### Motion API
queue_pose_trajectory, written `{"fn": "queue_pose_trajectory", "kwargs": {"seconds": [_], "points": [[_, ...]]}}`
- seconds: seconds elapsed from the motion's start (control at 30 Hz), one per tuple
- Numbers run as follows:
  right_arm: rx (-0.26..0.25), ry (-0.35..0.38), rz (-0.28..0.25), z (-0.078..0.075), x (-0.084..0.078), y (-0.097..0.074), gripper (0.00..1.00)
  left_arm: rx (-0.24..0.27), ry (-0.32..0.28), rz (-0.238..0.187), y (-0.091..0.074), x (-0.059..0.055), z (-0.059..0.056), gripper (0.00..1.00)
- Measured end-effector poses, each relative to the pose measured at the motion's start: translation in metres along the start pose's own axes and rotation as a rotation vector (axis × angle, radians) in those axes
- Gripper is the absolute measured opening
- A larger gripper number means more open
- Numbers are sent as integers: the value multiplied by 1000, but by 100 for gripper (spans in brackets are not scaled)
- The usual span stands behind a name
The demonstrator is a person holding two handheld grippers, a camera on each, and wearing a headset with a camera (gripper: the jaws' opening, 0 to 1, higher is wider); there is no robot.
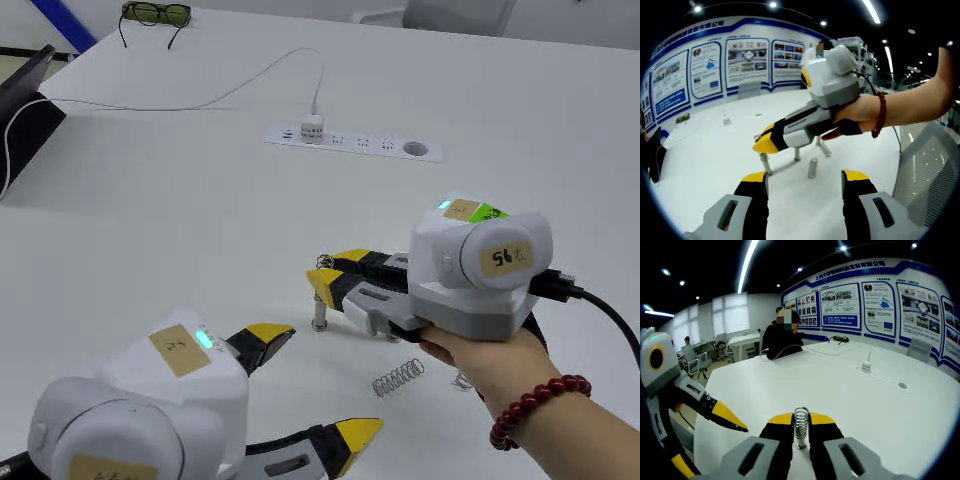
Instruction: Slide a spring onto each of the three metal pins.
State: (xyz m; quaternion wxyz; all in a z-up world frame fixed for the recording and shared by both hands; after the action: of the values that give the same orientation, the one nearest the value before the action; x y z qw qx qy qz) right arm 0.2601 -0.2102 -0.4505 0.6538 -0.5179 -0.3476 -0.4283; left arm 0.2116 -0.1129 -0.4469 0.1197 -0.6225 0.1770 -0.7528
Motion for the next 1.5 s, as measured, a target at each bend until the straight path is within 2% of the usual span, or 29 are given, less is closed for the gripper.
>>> {"fn": "queue_pose_trajectory", "kwargs": {"seconds": [0.57, 1.17, 1.5], "points": [[-15, -29, 57, -1, -15, 6, 12, -2, -2, 4, 0, -1, -1, 59], [-45, -26, 128, -4, -36, 13, 12, -4, -4, 11, -1, -2, 0, 58], [-46, -17, 126, -3, -36, 13, 14, 0, 0, 11, -2, -2, 0, 58]]}}
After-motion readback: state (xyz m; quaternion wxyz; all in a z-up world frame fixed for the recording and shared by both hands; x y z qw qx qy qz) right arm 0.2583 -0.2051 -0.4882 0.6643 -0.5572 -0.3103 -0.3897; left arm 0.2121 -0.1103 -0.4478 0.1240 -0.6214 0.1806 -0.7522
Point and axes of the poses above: the centre of the closed fingertips' face, and the gripper's own axes: y roughly forward along the fingers, z roughly to its left, x roughly out of its top, the point moved 4 cm from there along -y, roughly backward along the fingers, and after that the axes turned 12 degrees about y, right-handed, at the moved point
